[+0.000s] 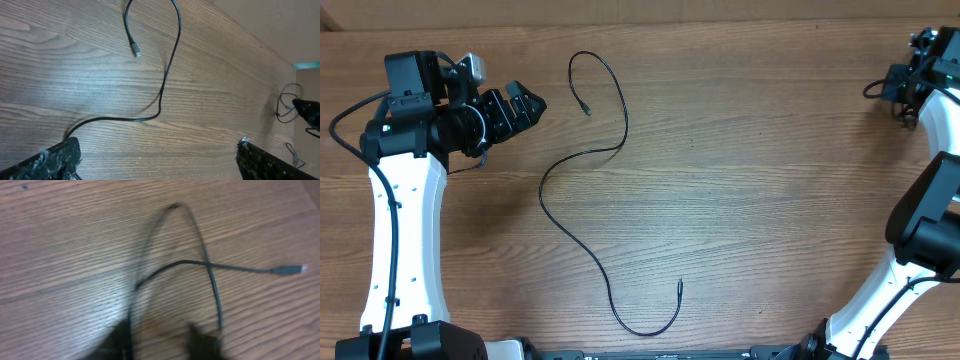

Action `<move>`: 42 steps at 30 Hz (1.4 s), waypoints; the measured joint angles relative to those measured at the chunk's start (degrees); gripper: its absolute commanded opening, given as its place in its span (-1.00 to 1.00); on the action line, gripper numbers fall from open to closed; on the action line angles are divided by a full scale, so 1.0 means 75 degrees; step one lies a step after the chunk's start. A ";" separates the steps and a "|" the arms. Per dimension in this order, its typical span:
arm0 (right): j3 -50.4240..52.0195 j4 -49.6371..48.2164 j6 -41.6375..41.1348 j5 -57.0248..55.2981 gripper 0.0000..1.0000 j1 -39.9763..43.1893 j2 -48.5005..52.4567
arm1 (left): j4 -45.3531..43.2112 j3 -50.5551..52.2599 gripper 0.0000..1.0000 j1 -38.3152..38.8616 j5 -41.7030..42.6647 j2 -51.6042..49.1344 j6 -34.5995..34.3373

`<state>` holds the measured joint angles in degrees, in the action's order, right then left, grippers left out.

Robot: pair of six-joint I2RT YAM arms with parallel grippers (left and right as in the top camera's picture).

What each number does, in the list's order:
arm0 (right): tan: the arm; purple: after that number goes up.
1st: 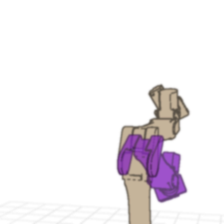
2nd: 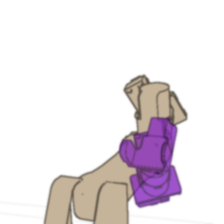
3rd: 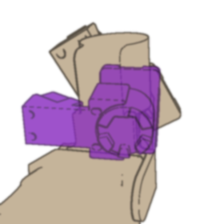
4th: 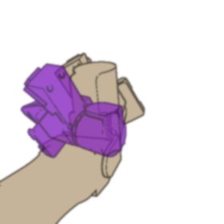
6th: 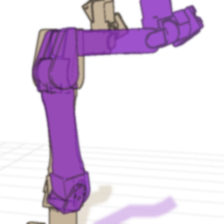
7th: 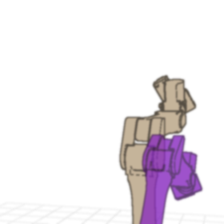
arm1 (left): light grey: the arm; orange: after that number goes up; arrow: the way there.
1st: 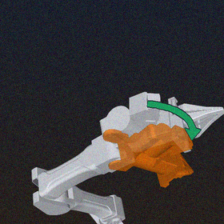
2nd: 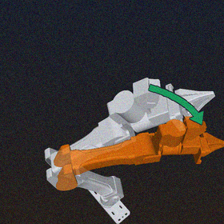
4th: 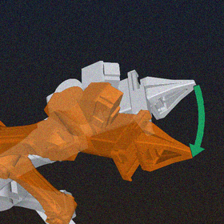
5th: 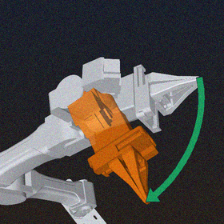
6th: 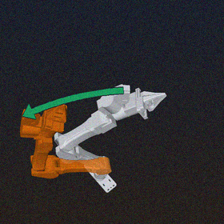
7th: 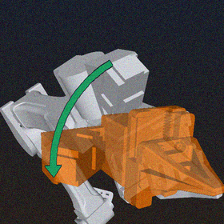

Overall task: Untangle cables
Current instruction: 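Carry the small coiled cable with the right gripper to the upper right, then release the coiled cable at the upper right and return the right gripper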

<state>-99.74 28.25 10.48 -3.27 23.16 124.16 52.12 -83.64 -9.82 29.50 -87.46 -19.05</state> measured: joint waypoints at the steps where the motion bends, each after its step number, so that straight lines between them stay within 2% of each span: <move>1: 0.0000 0.0029 -0.0143 0.0012 1.00 -0.0035 -0.0003 | 0.0000 0.0000 0.99 0.0000 0.0000 0.0000 0.0000; 6: -0.0105 0.0726 -0.0731 0.0169 1.00 -0.0204 -0.0160 | 0.0000 0.0000 0.99 0.0000 0.0000 0.0000 0.0000; 12: -0.0513 0.2445 -0.1443 0.0860 1.00 -0.0405 -0.1151 | 0.0003 0.0000 0.99 0.0000 0.0000 0.0000 0.0000; 19: -0.0746 0.5091 -0.2302 0.2783 1.00 -0.0530 -0.2541 | 0.0003 0.0000 0.99 0.0000 0.0000 0.0000 0.0000; 26: -0.0758 0.7038 -0.2585 0.4080 0.99 -0.1565 -0.2498 | 0.0000 0.0000 0.99 0.0000 0.0000 0.0000 0.0000; 42: -0.0758 0.6811 -0.4371 0.4296 1.00 -0.4360 -0.2498 | 0.0000 0.0000 0.99 0.0000 0.0000 0.0000 0.0000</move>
<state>-105.43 79.33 -22.31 28.95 -9.54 105.43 52.12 -83.64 -9.82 29.50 -87.46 -19.05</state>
